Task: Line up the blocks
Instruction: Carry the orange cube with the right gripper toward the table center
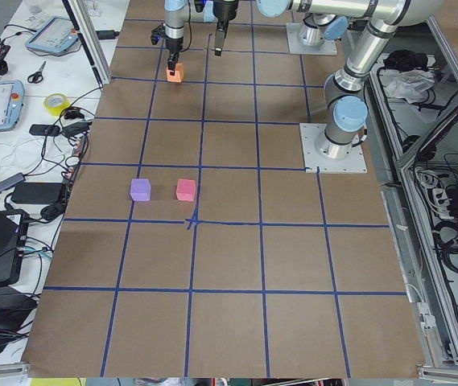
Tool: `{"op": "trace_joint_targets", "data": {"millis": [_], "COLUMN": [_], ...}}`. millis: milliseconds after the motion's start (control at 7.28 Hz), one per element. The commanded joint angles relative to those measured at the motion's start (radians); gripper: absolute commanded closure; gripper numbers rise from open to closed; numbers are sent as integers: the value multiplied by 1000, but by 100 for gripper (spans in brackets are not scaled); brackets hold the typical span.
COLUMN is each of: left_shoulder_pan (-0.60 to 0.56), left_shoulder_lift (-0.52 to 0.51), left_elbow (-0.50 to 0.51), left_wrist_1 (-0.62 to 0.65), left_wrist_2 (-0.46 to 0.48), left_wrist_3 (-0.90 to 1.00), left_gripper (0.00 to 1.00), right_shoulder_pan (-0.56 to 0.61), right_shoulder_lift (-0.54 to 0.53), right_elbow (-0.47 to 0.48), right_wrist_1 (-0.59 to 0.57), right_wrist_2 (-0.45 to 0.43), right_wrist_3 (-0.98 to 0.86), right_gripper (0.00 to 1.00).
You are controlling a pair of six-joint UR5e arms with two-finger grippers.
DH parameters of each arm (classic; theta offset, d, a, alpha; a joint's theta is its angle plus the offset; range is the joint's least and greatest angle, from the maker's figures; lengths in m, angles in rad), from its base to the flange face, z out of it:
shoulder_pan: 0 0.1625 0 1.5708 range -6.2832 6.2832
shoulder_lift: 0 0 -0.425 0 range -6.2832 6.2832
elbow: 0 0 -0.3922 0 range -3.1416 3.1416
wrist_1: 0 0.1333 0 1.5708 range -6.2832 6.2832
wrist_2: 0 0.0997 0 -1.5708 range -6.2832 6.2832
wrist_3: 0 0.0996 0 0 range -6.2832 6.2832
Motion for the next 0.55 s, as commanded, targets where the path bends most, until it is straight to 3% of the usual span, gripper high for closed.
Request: {"op": "trace_joint_targets", "data": {"millis": [0,412], "left_shoulder_pan": [1,0], "left_shoulder_lift": [1,1], "left_elbow": [-2,0], "left_wrist_1": [0,3], "left_wrist_2": [0,0], "left_wrist_3": [0,0], "left_gripper": [0,0], "right_shoulder_pan": [15,31], "right_shoulder_lift": [11,11], "right_elbow": [3,11], "right_wrist_1": [1,5], "right_wrist_2": [-9,-6], "right_wrist_3": [0,0], "right_gripper": [100,100]}}
